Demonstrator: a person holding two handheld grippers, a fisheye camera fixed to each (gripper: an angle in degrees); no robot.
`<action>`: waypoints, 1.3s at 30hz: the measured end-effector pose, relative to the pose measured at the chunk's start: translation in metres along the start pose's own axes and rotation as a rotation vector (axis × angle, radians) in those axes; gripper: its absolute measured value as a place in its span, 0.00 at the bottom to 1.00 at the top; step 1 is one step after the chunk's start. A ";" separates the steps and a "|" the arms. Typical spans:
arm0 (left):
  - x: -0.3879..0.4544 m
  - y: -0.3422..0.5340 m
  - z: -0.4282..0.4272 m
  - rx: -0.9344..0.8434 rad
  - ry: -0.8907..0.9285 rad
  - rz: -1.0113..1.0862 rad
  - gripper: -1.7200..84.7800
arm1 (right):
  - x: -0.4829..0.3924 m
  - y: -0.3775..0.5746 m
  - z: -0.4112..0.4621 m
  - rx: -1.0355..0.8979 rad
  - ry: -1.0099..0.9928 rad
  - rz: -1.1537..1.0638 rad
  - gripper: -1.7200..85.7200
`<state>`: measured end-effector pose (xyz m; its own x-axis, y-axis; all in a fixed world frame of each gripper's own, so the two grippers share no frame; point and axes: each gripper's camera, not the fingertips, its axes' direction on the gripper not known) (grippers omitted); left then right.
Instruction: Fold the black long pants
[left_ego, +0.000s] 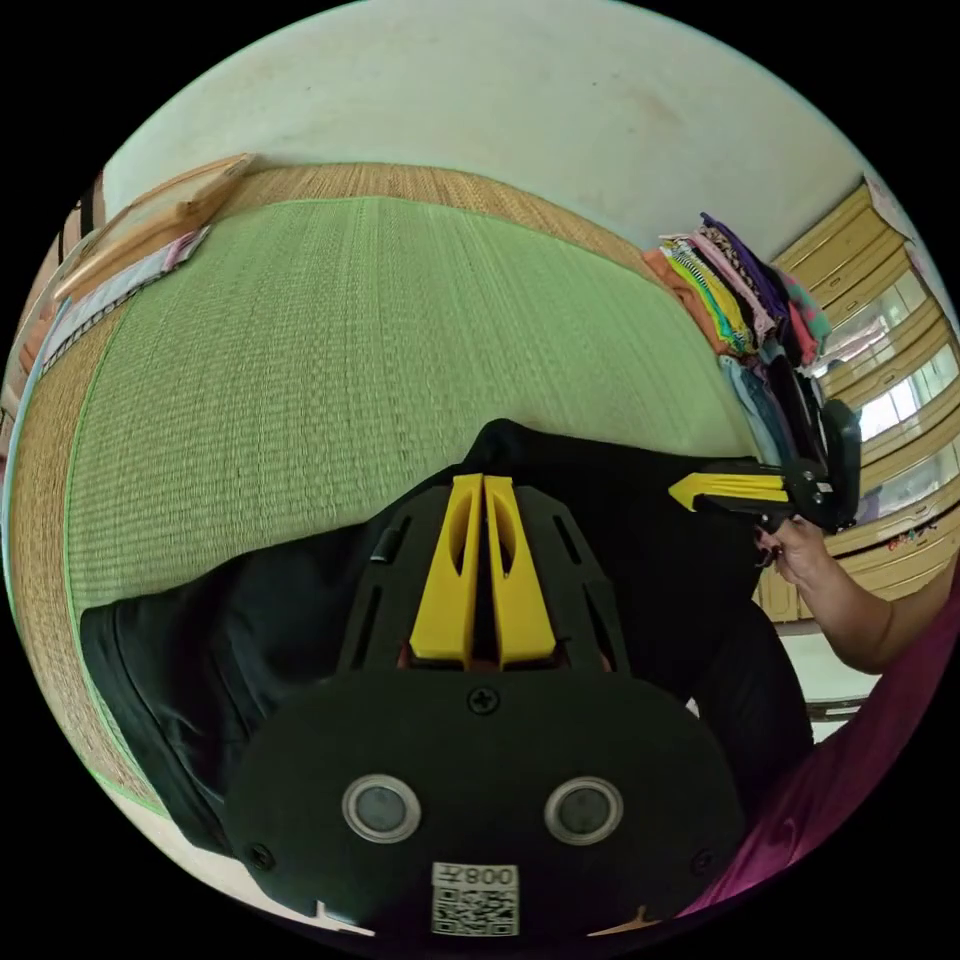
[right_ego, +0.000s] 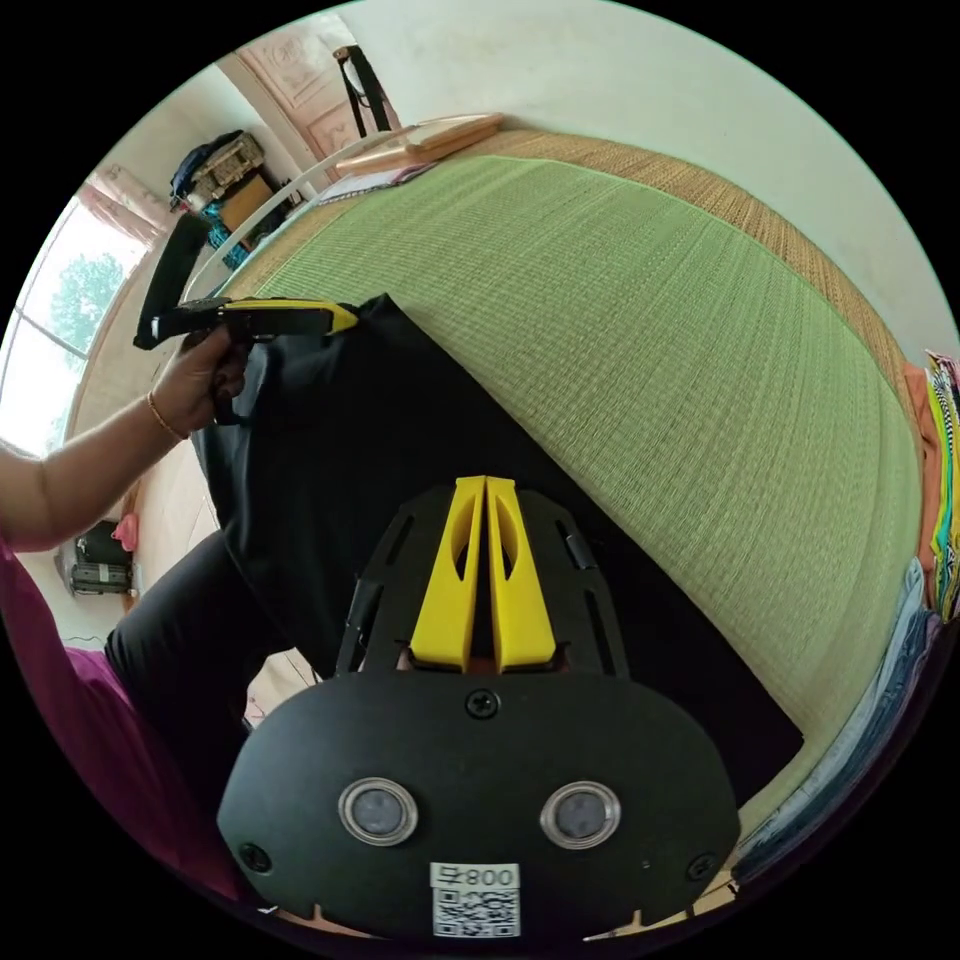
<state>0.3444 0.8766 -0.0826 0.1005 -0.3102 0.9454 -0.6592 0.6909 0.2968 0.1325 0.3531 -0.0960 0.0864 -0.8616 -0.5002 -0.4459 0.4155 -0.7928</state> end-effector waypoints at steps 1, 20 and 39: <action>-0.002 0.000 0.001 0.026 0.022 0.000 0.02 | -0.001 0.003 0.000 0.002 0.000 0.004 0.02; 0.007 -0.036 -0.039 0.134 0.269 0.015 0.04 | -0.018 0.099 0.001 0.111 0.060 0.000 0.02; 0.058 -0.055 -0.072 0.082 0.165 -0.058 0.02 | 0.063 0.197 0.018 0.114 -0.025 0.277 0.02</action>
<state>0.4399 0.8679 -0.0341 0.2569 -0.2320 0.9382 -0.7064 0.6174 0.3461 0.0659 0.3858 -0.2900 -0.0017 -0.7038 -0.7104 -0.3526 0.6652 -0.6582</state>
